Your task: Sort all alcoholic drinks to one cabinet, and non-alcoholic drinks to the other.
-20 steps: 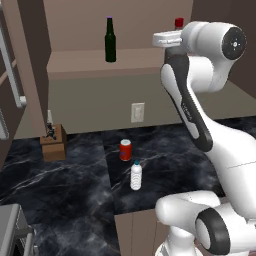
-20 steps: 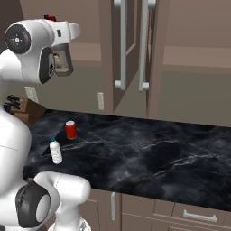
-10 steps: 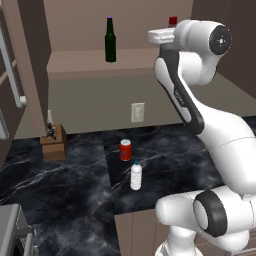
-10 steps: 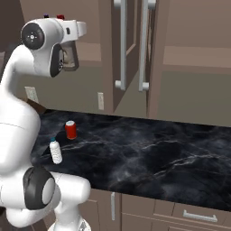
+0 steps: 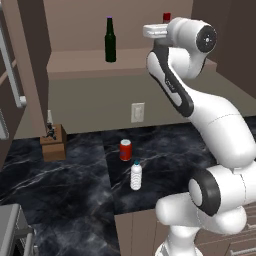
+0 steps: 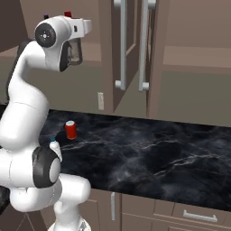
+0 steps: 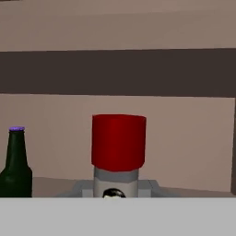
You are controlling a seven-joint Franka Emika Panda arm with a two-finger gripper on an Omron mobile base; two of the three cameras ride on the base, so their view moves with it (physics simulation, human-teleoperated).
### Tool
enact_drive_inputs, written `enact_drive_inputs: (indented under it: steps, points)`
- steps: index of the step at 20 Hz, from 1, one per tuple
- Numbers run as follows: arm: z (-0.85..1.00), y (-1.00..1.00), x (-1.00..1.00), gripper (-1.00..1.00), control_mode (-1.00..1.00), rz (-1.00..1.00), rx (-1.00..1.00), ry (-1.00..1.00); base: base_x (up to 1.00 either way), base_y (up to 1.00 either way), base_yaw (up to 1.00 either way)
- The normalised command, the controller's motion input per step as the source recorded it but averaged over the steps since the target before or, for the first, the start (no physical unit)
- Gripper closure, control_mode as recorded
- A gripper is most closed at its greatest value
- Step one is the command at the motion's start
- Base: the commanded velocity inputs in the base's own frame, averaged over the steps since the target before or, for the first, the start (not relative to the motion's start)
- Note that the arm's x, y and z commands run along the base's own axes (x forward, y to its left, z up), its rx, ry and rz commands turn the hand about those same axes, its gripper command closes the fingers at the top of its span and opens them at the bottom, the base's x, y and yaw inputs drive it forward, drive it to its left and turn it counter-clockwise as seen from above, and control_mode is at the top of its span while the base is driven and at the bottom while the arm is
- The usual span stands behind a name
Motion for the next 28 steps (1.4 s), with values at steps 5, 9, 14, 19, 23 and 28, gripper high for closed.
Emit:
enact_drive_inputs:
  steps: [5,9,14,19,23,28]
  points:
    - [0.01,0.0,0.44,1.0,-1.0,-0.01,0.02,-0.05,0.0,0.0,0.0]
    - [0.12,-0.01,0.41,1.0,-1.0,-0.01,0.0,-0.03,0.0,0.0,0.0]
    - [0.19,-0.01,0.17,1.0,-1.0,-0.01,0.0,-0.05,0.0,0.0,0.0]
    - [0.03,-0.03,0.37,1.0,-1.0,0.0,0.0,-0.02,0.0,0.0,0.0]
    - [0.0,-0.12,0.49,1.0,-1.0,0.0,0.0,0.0,0.0,0.0,0.0]
    - [0.0,-0.11,0.49,1.0,-1.0,0.0,0.0,0.0,0.0,0.0,0.0]
